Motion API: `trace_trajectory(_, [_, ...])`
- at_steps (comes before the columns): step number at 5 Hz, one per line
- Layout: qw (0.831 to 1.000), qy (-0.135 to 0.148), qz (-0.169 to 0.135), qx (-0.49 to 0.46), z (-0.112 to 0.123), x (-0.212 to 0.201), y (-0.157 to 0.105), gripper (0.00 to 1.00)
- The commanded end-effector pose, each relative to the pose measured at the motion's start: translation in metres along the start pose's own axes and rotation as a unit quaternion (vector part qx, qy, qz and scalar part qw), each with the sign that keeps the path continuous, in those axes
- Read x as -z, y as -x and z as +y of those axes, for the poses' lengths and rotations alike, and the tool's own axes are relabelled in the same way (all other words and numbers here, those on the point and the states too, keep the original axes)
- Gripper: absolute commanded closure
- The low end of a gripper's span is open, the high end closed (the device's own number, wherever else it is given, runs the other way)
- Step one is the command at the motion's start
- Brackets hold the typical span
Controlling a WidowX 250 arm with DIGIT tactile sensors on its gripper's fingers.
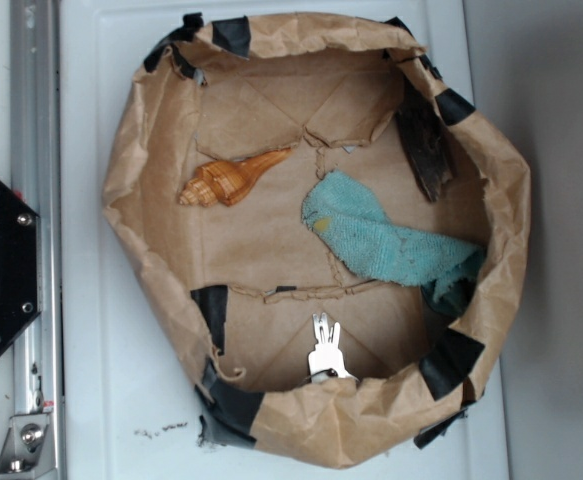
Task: Grab the silver keys.
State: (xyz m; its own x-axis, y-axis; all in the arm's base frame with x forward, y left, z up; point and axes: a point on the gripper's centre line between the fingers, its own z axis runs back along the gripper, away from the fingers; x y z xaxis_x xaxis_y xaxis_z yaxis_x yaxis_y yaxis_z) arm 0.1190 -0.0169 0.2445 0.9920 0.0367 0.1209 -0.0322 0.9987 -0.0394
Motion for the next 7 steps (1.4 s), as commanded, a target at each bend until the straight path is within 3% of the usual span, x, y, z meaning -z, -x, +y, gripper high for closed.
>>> trace_trajectory(1, [1.0,0.0,0.0,0.0,0.0,0.0,0.0,0.0])
trace_trajectory(2, [0.996,0.022,-0.027,-0.087,-0.016,0.013,-0.042,0.0])
trace_trajectory(3, [0.981,0.014,-0.005,-0.194,-0.007,0.033,-0.08,0.0])
trace_trajectory(5, [0.955,0.021,0.002,-0.297,0.034,0.064,-0.092,0.0])
trace_trajectory(6, [0.959,0.068,-0.016,-0.274,0.037,0.077,-0.085,0.0])
trace_trajectory(7, [0.959,0.068,-0.016,-0.274,0.037,0.077,-0.085,0.0])
